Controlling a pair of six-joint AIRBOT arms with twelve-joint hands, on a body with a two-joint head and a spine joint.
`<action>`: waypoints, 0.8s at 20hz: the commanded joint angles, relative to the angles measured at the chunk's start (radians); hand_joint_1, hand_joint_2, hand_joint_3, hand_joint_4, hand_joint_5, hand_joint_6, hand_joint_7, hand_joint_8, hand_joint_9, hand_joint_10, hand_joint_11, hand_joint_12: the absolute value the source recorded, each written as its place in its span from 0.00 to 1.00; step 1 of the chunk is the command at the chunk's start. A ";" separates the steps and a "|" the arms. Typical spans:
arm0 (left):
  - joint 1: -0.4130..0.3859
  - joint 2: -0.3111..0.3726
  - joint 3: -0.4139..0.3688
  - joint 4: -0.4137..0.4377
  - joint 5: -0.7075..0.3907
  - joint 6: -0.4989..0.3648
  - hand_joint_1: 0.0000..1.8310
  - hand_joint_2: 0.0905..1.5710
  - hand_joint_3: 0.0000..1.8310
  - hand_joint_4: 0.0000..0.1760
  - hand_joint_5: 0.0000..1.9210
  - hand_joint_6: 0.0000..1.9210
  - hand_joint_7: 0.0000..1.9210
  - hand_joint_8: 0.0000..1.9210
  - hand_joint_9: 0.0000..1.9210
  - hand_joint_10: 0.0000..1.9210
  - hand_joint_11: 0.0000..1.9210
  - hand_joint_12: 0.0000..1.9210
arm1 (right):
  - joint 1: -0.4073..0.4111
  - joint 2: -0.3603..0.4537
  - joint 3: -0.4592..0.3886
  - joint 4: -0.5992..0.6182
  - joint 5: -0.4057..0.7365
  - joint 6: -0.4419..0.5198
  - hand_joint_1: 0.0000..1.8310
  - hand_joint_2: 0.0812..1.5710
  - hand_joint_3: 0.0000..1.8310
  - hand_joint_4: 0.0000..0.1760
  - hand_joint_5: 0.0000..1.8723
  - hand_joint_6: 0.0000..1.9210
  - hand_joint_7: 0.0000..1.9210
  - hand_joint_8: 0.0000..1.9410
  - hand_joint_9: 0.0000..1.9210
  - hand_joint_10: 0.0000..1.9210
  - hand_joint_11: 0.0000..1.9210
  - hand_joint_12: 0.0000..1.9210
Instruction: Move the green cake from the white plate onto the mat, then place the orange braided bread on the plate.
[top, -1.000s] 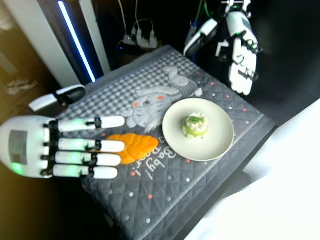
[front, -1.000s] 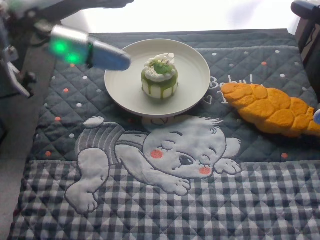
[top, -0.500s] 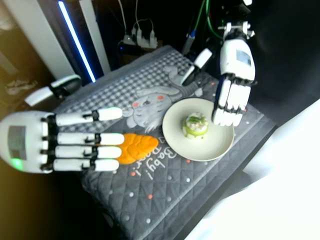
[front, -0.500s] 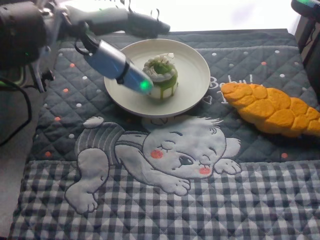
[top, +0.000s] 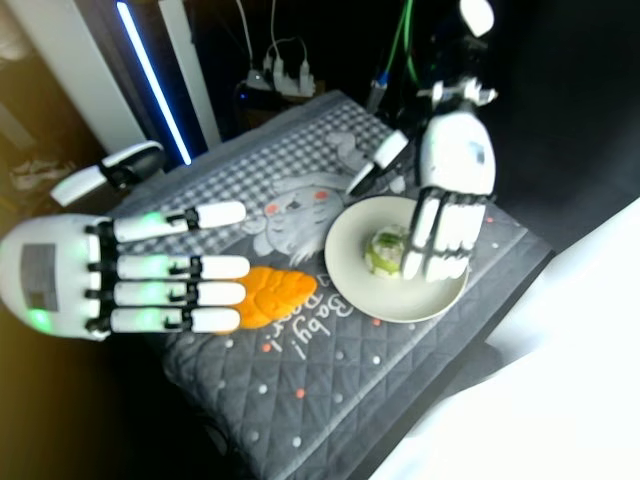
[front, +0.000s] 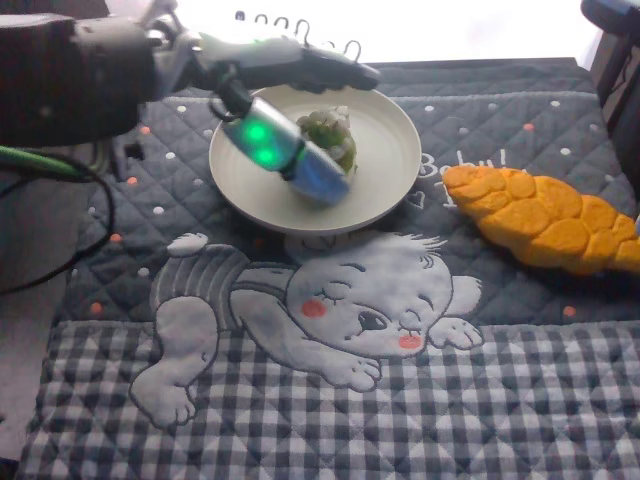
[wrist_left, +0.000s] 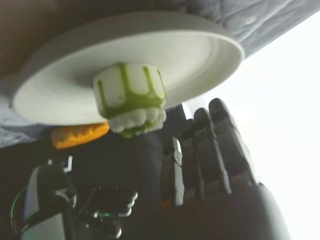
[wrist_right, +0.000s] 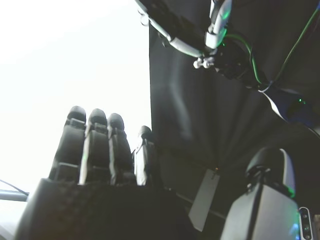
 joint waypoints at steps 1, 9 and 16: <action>-0.013 0.004 0.009 -0.019 -0.022 -0.006 0.25 0.41 0.00 0.99 0.09 0.00 0.19 0.00 0.23 0.00 0.04 0.47 | 0.006 0.012 0.000 0.039 0.130 0.009 0.22 0.39 0.00 1.00 0.03 0.00 0.04 0.00 0.02 0.00 0.01 0.00; 0.007 -0.021 0.031 0.034 -0.001 -0.048 0.52 0.57 0.00 0.26 0.33 0.02 0.34 0.01 0.32 0.01 0.14 0.47 | 0.006 0.012 -0.008 0.034 0.146 0.009 0.23 0.39 0.00 1.00 0.03 0.00 0.06 0.01 0.03 0.00 0.03 0.01; 0.027 -0.034 0.060 -0.038 -0.029 -0.048 0.66 0.71 0.00 0.06 0.49 0.50 0.48 0.60 0.60 0.06 0.41 0.51 | 0.006 0.012 -0.012 0.034 0.149 0.009 0.22 0.42 0.01 0.98 0.05 0.01 0.08 0.01 0.03 0.00 0.03 0.01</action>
